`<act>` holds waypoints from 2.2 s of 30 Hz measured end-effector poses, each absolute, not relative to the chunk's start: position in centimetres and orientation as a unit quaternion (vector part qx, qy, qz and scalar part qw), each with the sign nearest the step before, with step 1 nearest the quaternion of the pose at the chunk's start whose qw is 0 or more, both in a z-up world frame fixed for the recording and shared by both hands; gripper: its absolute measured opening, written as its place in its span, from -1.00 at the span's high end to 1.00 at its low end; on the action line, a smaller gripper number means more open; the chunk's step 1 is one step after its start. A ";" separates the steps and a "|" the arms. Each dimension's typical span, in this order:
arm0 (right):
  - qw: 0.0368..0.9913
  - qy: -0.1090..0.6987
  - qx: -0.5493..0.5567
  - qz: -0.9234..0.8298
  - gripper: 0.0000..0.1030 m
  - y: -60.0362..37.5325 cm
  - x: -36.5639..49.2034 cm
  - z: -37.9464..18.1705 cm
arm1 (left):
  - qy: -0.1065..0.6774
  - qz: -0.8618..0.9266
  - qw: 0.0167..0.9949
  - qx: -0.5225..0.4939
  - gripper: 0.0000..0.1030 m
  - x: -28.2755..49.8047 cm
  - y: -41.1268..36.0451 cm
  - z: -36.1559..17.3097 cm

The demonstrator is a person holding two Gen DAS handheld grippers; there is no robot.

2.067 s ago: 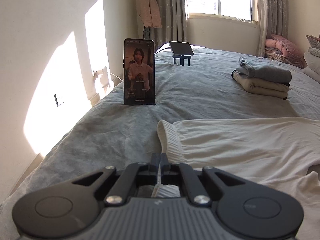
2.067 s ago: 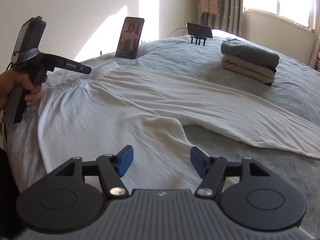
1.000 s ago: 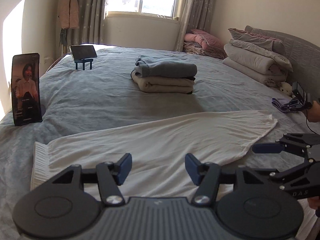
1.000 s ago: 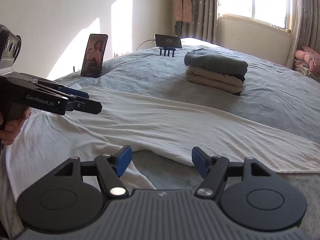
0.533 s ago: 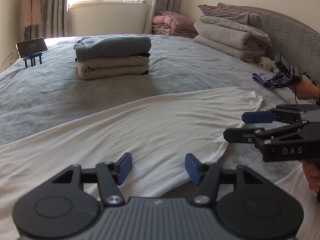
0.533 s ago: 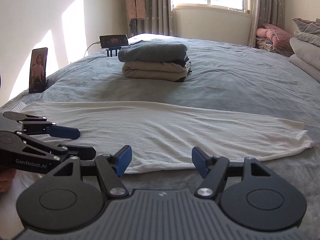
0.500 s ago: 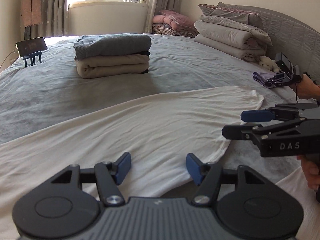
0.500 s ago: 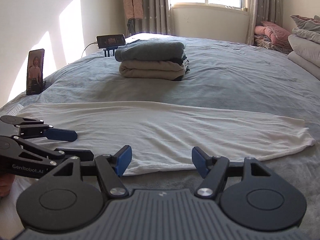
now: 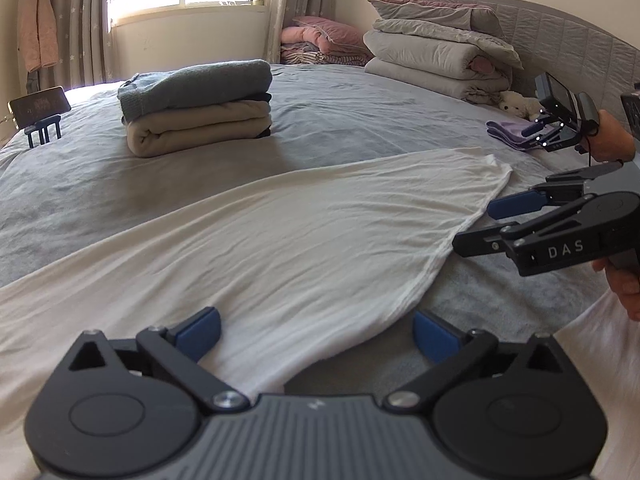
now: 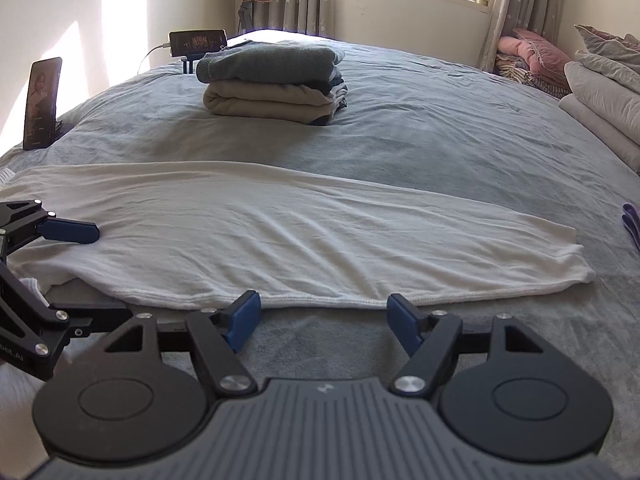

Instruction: Fold clothes

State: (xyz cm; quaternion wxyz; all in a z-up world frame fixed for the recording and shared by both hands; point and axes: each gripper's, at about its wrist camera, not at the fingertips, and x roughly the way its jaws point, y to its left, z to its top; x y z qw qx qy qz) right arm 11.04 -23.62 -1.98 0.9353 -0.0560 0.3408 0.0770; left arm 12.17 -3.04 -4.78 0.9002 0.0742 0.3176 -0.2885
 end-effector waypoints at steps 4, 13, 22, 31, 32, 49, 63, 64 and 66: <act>0.940 0.319 -0.066 0.099 -0.42 -21.8 12.6 -1.3 | 0.319 -0.286 0.900 0.083 -0.99 12.1 -3.3 -4.8; 0.933 0.338 -0.059 0.106 -0.52 -22.0 14.5 -3.3 | 0.318 -0.281 0.900 0.095 -0.99 12.0 -3.6 -4.8; 0.941 0.328 -0.027 0.078 -0.58 -23.7 12.8 -3.4 | 0.318 -0.281 0.900 0.096 -0.99 11.9 -3.6 -4.9; 0.943 0.323 -0.037 0.076 -0.59 -23.6 12.7 -3.5 | 0.318 -0.280 0.900 0.097 -0.99 11.8 -3.6 -4.9; 0.943 0.322 -0.037 0.076 -0.59 -23.5 12.7 -3.5 | 0.319 -0.280 0.900 0.096 -0.99 11.9 -3.6 -4.9; 0.945 0.317 -0.041 0.072 -0.65 -23.4 12.4 -3.5 | 0.319 -0.280 0.900 0.097 -0.99 11.9 -3.6 -4.9; 0.951 0.288 -0.043 0.105 -0.66 -23.3 10.7 -0.6 | 0.318 -0.280 0.901 0.097 -0.99 11.8 -3.6 -5.0; 0.951 0.285 -0.040 0.108 -0.66 -23.3 10.7 -0.4 | 0.318 -0.280 0.900 0.098 -0.99 11.9 -3.6 -5.0; 0.953 0.280 -0.031 0.116 -0.66 -23.4 10.5 0.0 | 0.319 -0.280 0.900 0.098 -0.99 11.9 -3.6 -5.0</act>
